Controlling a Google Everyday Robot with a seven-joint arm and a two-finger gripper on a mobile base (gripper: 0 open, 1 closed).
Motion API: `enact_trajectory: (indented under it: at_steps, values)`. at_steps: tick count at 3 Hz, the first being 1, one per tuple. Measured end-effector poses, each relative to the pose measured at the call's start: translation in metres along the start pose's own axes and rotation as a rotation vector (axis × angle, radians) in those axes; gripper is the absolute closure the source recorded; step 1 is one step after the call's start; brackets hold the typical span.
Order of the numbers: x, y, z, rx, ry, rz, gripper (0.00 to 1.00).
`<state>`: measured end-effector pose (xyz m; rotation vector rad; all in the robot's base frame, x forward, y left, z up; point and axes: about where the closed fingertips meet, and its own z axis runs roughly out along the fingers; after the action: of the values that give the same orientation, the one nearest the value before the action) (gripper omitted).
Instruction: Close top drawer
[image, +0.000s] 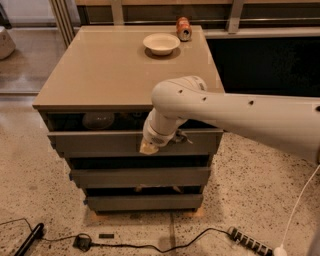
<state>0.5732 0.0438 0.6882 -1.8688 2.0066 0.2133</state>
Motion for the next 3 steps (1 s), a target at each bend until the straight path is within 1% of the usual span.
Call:
enact_trajectory:
  at_steps: [1, 2, 3]
  values:
    - [0.031, 0.019, -0.018, -0.006, 0.010, 0.032, 1.00]
    - [0.073, 0.049, -0.039, 0.000, 0.025, 0.091, 1.00]
    - [0.096, 0.064, -0.049, 0.009, 0.031, 0.124, 1.00]
